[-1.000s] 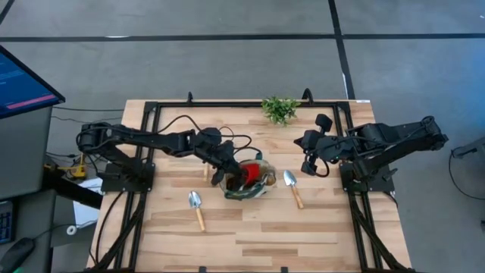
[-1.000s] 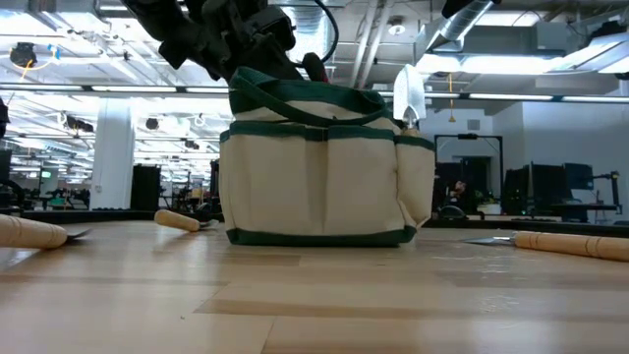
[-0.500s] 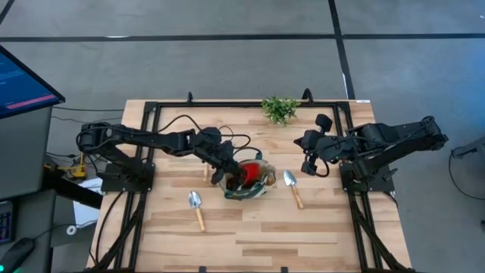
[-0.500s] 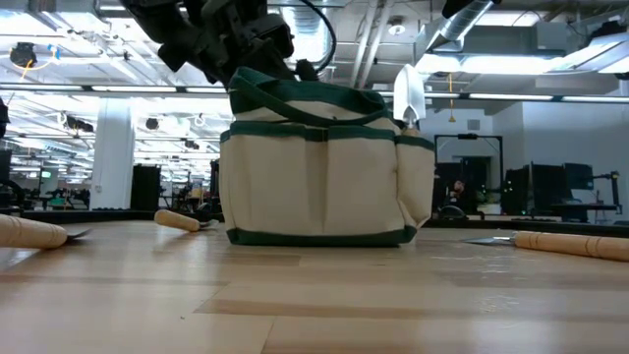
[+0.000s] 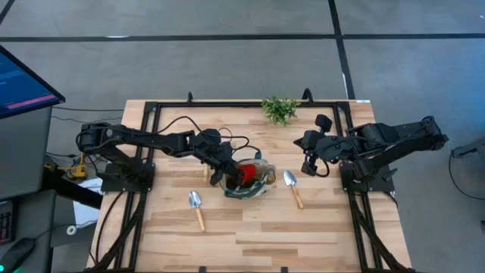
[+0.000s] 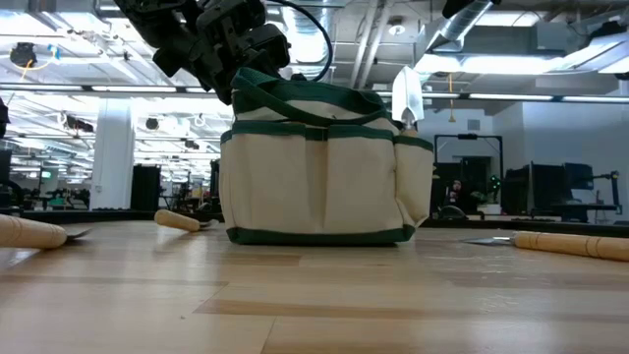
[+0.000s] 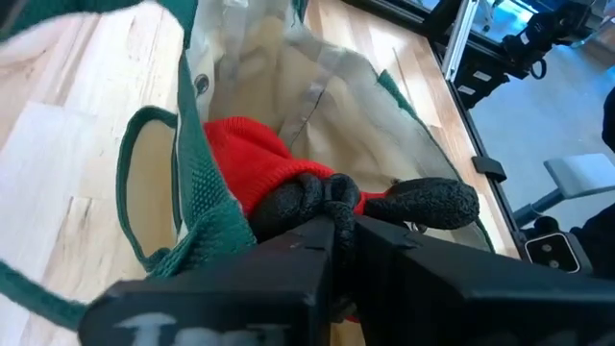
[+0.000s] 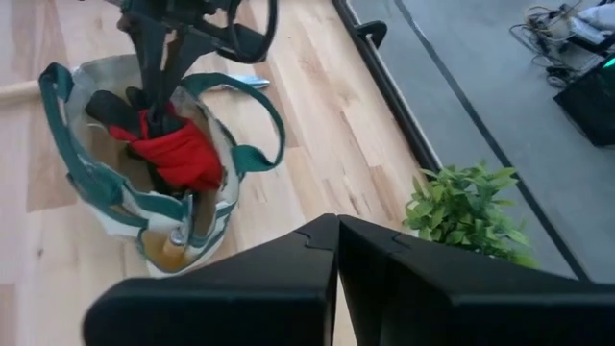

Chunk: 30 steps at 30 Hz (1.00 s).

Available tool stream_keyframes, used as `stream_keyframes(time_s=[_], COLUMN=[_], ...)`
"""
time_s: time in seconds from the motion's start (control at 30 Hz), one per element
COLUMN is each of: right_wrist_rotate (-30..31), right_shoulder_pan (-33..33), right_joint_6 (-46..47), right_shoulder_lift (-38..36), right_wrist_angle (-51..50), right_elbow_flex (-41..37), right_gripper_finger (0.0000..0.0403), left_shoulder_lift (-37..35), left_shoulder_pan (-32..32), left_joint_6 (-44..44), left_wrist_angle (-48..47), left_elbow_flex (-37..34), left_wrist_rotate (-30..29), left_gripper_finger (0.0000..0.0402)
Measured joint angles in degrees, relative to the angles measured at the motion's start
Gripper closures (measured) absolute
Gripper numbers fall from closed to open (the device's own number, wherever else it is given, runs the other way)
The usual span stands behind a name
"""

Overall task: Pick & Place Garden tools in Gardening bag
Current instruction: Put the red gloves into the gardening bag, then put the brown trowel into the gardening bag

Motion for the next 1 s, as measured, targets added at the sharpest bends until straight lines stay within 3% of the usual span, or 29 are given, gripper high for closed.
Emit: stream_keyframes(time_s=[0.63, 0.83, 1.0], right_wrist_rotate=[-0.5, -0.5, -0.5], right_shoulder_pan=[0.0, 0.0, 0.0], right_joint_6=[0.0, 0.0, 0.6], right_shoulder_lift=[0.0, 0.0, 0.0], right_wrist_angle=[-1.5, -1.4, -1.3], right_elbow_flex=[0.0, 0.0, 0.0], right_gripper_finger=[0.0400, 0.0400, 0.0400], left_shoulder_lift=[-2.6, -11.7, -20.3], left_shoulder_pan=[-0.2, -0.2, -0.2], left_joint_6=[0.2, 3.1, 6.9], left_wrist_angle=[5.7, 5.7, 5.1], left_elbow_flex=[0.0, 0.0, 0.0], left_wrist_rotate=[1.3, 1.0, -0.4], left_gripper_finger=[0.0242, 0.0238, 0.0279])
